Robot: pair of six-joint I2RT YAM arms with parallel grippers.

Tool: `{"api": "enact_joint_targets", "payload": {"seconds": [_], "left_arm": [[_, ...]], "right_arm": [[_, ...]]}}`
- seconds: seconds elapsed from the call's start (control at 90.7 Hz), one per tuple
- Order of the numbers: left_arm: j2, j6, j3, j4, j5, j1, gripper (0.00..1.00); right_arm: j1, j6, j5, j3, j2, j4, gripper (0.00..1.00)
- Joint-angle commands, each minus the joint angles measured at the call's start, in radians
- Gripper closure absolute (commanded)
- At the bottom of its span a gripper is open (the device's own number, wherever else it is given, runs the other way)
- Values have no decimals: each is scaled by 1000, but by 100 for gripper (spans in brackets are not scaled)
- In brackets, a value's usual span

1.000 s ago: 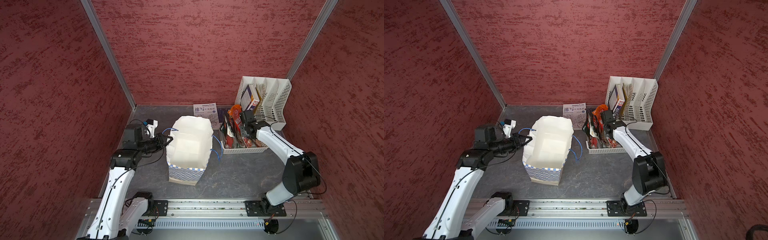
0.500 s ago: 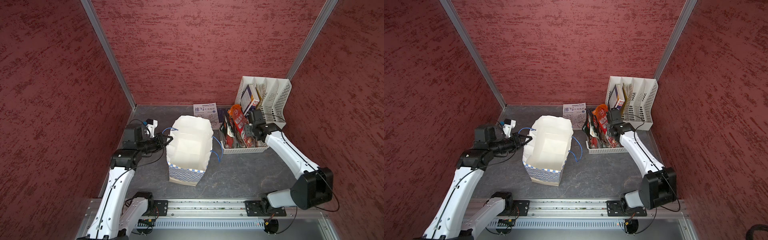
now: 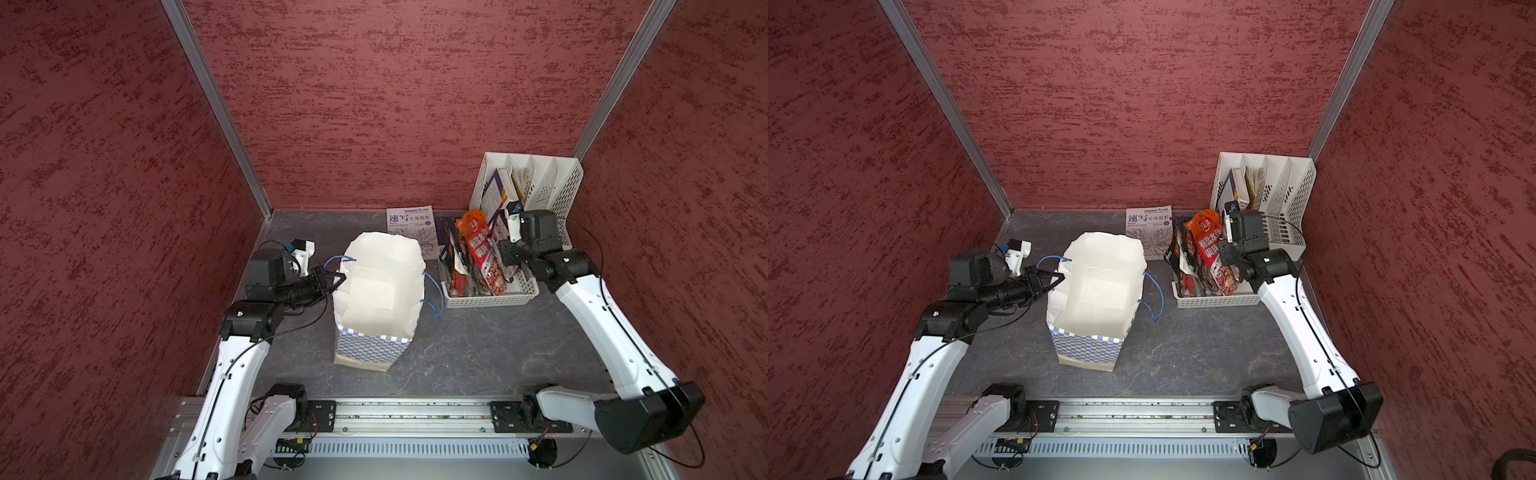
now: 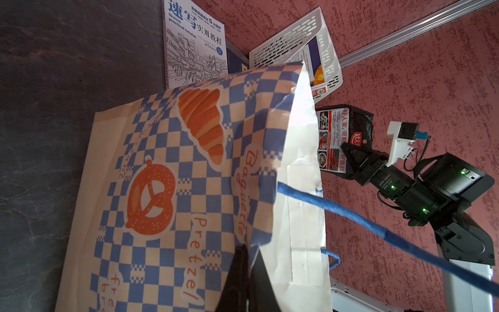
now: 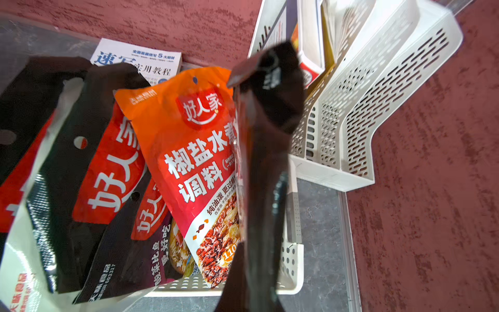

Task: Place the condiment packets inside the bag
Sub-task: Pick up the condiment packet from the storage box.

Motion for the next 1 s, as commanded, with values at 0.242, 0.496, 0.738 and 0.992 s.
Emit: {"api": "enact_joint_targets", "payload": {"seconds": [0.242,0.496,0.738,0.992], "left_arm": [[-6,-4,-12,37,-1,7,100],[13,9,-2,37,7,7,100],[14,6,-5,43,6,3,100],[19,17,-16,45,9,-1,100]], "right_arm": [[-6,132,101,263,78,-139,100],[5,119,-329,398,-7,-129,100],[56,111,-705,523,-33,21,100],[279,20,-851,682,74,31,100]]}}
